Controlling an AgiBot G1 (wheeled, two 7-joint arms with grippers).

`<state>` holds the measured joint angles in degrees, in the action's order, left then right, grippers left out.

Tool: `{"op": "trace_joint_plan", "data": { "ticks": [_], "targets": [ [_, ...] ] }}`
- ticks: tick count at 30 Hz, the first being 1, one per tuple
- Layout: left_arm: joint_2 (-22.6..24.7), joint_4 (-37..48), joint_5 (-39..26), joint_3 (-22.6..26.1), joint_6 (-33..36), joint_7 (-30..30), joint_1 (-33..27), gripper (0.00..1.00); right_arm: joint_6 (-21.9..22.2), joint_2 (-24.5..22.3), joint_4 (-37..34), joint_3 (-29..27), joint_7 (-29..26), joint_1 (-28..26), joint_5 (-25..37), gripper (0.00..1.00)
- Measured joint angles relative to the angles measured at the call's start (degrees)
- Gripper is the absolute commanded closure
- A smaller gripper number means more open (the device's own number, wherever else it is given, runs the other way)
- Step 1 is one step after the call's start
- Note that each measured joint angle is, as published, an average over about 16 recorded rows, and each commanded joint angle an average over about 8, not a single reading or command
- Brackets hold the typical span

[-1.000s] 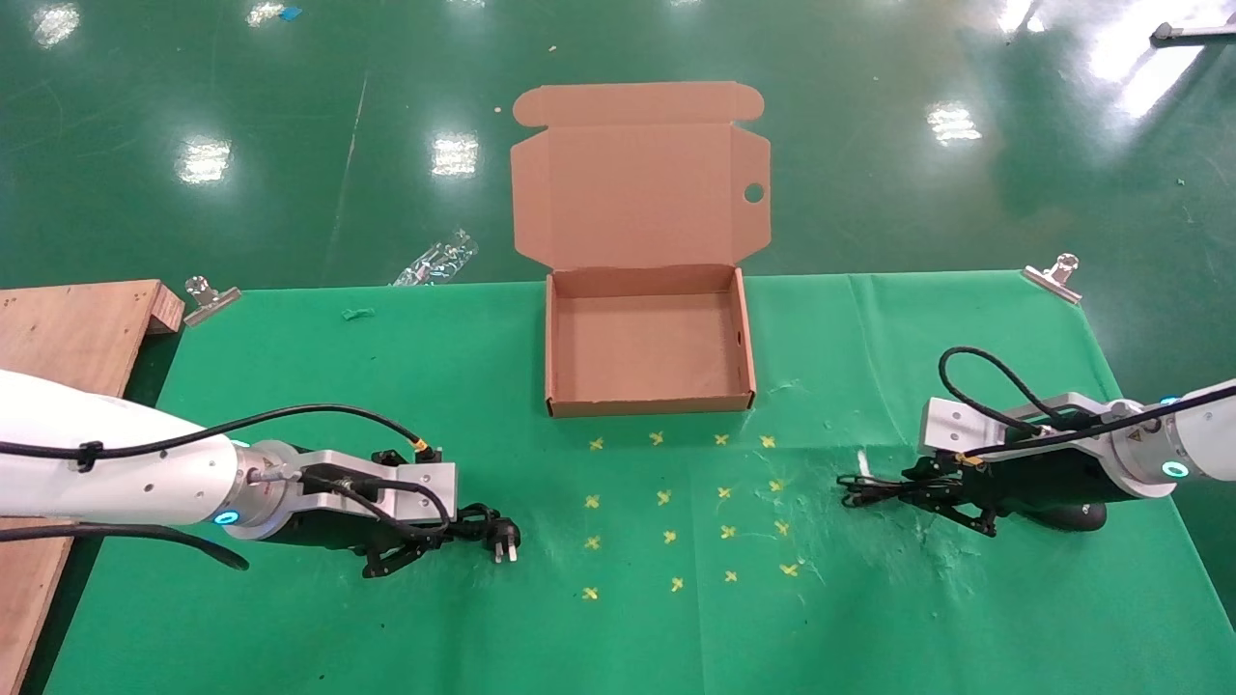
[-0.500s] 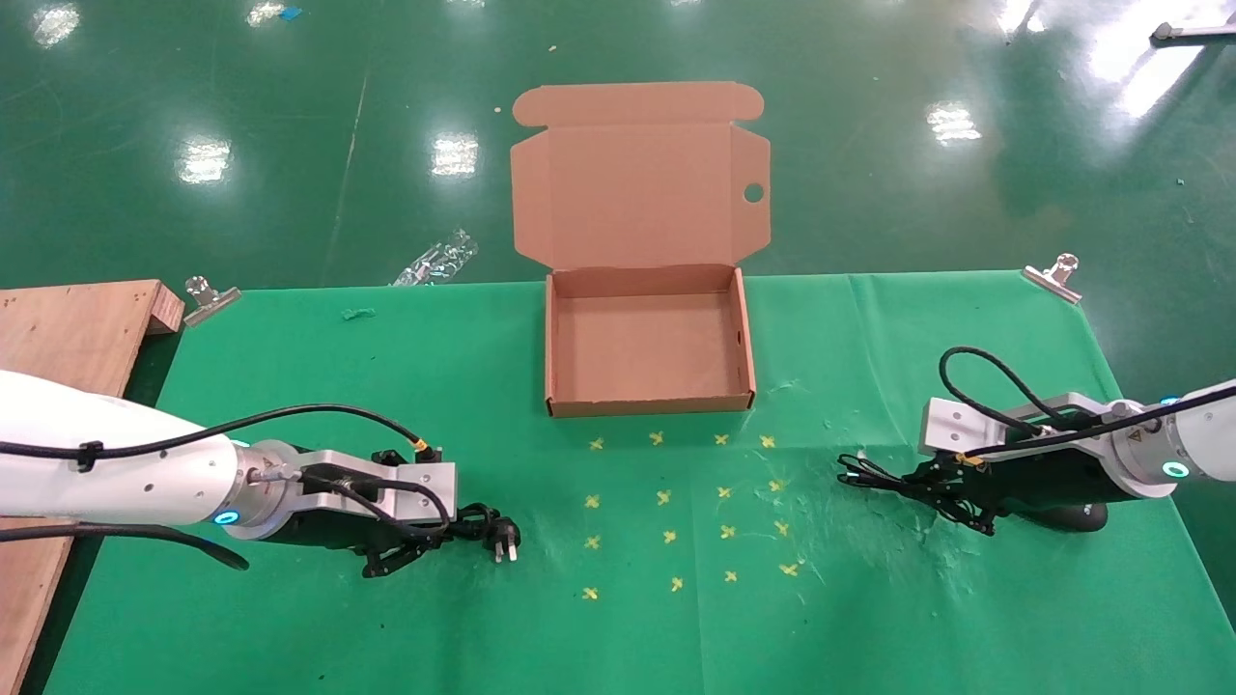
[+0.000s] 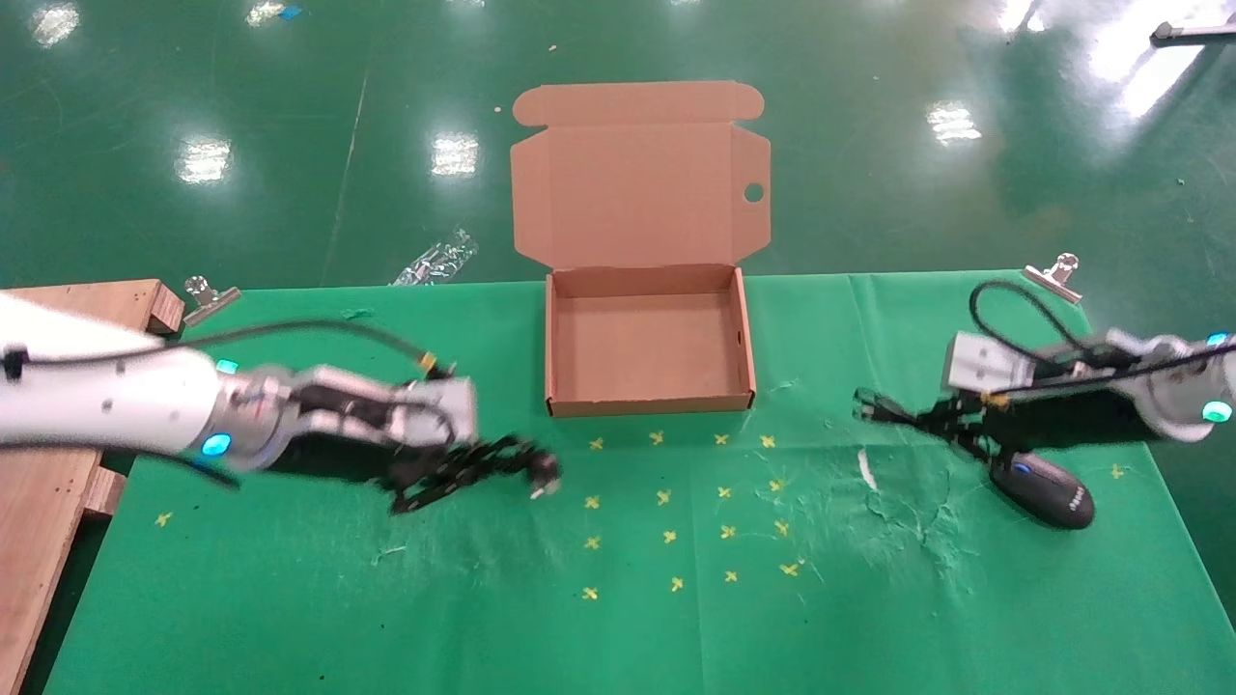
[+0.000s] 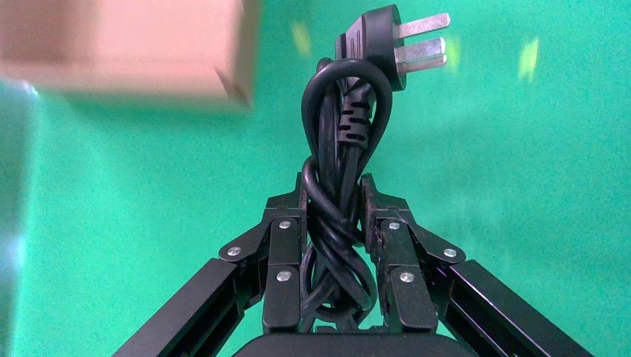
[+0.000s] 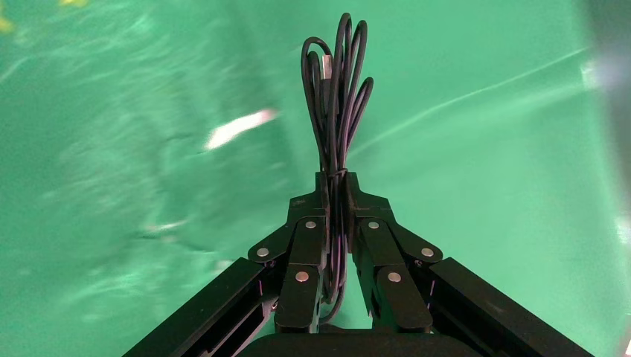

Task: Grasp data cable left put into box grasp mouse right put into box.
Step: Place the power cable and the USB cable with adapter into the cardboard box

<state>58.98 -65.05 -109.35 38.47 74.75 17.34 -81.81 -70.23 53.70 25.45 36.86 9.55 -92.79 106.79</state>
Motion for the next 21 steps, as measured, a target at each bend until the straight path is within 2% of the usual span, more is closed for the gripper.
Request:
{"op": "trace_joint_plan", "data": {
  "ticks": [5, 9, 14, 18, 21],
  "targets": [
    [6.11, 3.36, 0.58, -0.44, -3.35, 0.08, -3.01, 1.00, -0.88, -1.69, 6.22, -0.20, -3.26, -0.83, 0.24, 1.00],
    [11.64, 7.21, -1.63, 1.14, -9.40, -0.32, -4.43, 1.00, -1.82, -3.53, 12.76, -0.39, -7.11, -0.51, 0.49, 1.00],
    [17.02, 11.80, -5.58, 6.15, -19.36, 0.34, -5.02, 1.00, -2.70, -6.27, 22.16, -0.63, -13.11, 1.41, 0.97, 1.00],
    [19.28, 14.11, -7.76, 12.12, -26.24, 2.27, -5.45, 1.00, -3.02, -8.38, 29.48, -0.69, -18.17, 3.61, 1.64, 1.00],
    [19.75, 14.70, -8.24, 17.12, -30.36, 4.39, -5.96, 0.62, -3.02, -9.67, 34.19, -0.66, -21.57, 5.26, 2.26, 1.00]
  ]
}}
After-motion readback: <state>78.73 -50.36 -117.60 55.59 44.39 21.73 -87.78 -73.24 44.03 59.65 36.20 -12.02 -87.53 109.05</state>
